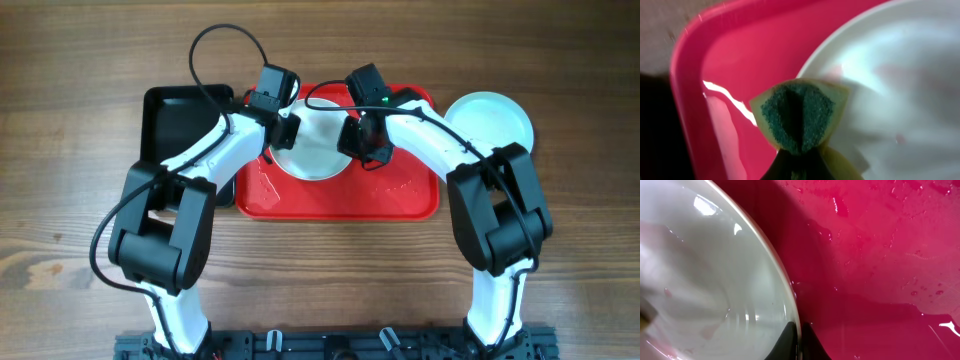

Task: Clean dirty plates on tray and stack at the side

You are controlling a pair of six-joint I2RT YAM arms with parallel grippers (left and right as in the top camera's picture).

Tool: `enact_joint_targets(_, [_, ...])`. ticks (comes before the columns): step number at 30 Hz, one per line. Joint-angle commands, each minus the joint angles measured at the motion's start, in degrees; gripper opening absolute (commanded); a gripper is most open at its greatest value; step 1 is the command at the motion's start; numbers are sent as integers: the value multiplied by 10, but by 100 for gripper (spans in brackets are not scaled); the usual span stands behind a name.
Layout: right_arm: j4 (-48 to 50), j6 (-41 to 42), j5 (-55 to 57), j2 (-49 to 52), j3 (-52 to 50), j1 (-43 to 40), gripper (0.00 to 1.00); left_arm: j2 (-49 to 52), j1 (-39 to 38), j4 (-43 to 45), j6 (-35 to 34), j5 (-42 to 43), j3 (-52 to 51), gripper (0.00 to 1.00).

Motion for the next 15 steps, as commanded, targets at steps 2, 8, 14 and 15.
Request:
enact_joint_targets(2, [-7,-9,47,10,-15,-4,4,17,2,39,48,-81,-5,4])
enact_joint_targets(8, [-6,-13,46,10,-15,-4,4,43,2,87,66,-111,-5,4])
enact_joint_targets(14, [-5,-17,45,10,-15,-4,4,49,-12,136,60,-111,-5,4])
enact_joint_targets(15, [-4,-17,45,10,-15,-4,4,49,-15,144,60,-111,-5,4])
